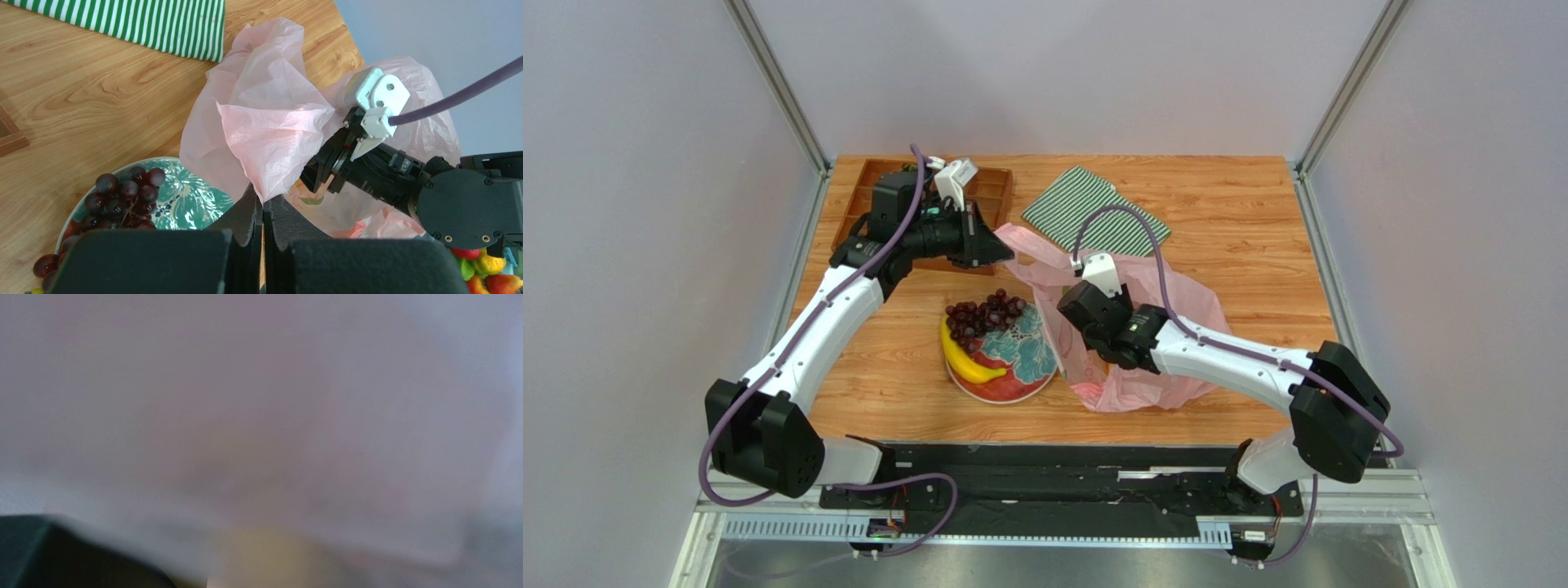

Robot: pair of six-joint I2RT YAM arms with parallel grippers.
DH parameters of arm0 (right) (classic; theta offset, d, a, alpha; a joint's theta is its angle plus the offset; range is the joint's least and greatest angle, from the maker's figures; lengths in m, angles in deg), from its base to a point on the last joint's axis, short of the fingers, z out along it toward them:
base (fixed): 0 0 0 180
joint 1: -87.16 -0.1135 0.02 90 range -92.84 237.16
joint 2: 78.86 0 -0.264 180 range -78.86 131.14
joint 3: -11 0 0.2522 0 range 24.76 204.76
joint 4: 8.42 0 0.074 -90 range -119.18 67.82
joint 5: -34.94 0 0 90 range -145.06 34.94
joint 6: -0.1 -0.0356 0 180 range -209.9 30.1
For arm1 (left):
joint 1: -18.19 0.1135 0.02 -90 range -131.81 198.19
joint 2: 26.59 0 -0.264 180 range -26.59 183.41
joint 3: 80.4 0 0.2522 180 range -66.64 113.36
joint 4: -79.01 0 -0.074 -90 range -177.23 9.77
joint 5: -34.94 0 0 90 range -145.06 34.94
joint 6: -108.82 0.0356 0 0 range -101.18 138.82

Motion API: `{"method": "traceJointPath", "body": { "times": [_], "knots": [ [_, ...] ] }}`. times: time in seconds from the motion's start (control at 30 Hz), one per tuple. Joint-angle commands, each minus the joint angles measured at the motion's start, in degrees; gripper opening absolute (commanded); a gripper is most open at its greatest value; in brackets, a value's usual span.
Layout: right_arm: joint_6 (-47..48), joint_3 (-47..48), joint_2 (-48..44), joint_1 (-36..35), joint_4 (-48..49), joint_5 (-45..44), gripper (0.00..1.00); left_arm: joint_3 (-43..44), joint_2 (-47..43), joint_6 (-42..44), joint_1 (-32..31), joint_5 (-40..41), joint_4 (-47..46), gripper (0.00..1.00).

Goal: Place the fruits into the plastic bag

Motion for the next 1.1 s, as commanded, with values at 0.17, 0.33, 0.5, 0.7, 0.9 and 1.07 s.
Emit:
{"method": "traceJointPath", "body": {
  "times": [0.17, 0.33, 0.5, 0.7, 0.9, 1.07],
  "knots": [
    [-2.48, 1.48, -0.81, 3.04, 1.10, -0.89, 0.51, 0.31, -2.15, 0.48, -0.17, -0.69, -0.69, 0.00],
    [-2.40, 1.04, -0.99, 3.92, 1.80, 1.14, 0.68, 0.31, -2.15, 0.48, -0.17, -0.60, -0.69, 0.00],
    [-2.57, 0.78, -1.34, 4.27, 2.07, 1.84, 0.76, 0.31, -2.15, 0.57, -0.17, -0.60, -0.69, 0.00],
    [-1.87, 0.25, -3.62, 4.27, 2.33, 2.54, 0.80, 0.31, -2.15, 0.57, -0.17, -0.60, -0.69, 0.00],
    [2.43, -2.29, -13.70, 2.17, 10.22, 8.16, 0.72, 0.31, -2.16, 0.57, -0.17, -0.51, -0.52, 0.00],
    [14.00, -5.89, -22.87, -8.61, 23.66, 12.72, 0.67, 0.39, -2.24, 0.57, -0.17, -0.60, -0.61, 0.00]
  ]
}}
